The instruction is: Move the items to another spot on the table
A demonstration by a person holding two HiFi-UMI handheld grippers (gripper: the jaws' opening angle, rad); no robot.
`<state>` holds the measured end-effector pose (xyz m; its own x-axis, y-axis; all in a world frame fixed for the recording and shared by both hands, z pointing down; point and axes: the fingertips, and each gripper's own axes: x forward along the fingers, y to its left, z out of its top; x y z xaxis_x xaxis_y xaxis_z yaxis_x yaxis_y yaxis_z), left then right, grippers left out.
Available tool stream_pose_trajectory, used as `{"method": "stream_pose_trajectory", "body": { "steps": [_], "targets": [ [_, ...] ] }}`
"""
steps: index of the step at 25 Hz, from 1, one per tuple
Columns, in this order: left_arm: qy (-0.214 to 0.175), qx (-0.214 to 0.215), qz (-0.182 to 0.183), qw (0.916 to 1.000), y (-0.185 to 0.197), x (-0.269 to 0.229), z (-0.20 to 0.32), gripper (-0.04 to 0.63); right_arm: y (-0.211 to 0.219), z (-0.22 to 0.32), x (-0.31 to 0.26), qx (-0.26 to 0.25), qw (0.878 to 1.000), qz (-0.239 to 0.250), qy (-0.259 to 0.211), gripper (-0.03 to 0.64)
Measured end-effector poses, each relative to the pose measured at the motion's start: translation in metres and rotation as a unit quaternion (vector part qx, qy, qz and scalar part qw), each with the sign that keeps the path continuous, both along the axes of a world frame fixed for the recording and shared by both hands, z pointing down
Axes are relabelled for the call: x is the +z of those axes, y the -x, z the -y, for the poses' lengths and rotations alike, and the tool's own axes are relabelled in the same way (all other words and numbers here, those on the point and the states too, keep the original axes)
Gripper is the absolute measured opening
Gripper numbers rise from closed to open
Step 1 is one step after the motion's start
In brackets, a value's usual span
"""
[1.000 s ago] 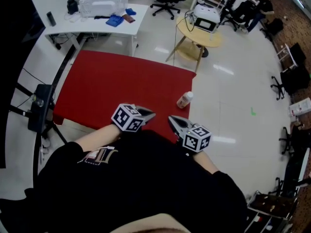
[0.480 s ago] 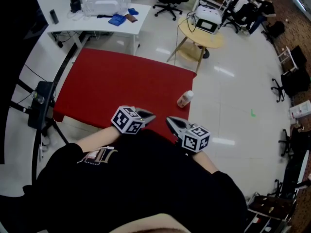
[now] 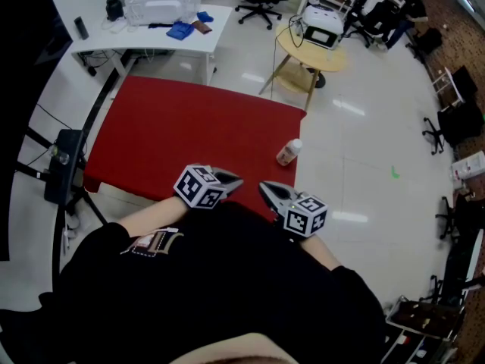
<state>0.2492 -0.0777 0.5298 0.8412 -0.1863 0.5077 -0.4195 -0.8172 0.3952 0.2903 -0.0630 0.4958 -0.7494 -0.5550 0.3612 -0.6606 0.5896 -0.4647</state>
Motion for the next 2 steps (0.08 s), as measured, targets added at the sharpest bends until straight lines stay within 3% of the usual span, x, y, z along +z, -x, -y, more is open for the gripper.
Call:
{"method": "stream_pose_trajectory", "body": {
  "steps": [2],
  "targets": [
    [0.001,0.001,0.000,1.0000,0.0011,-0.0007,0.0001,-0.009,0.0019,0.0006,-0.0007,-0.001,1.000,0.000,-0.001,-0.017]
  ]
}}
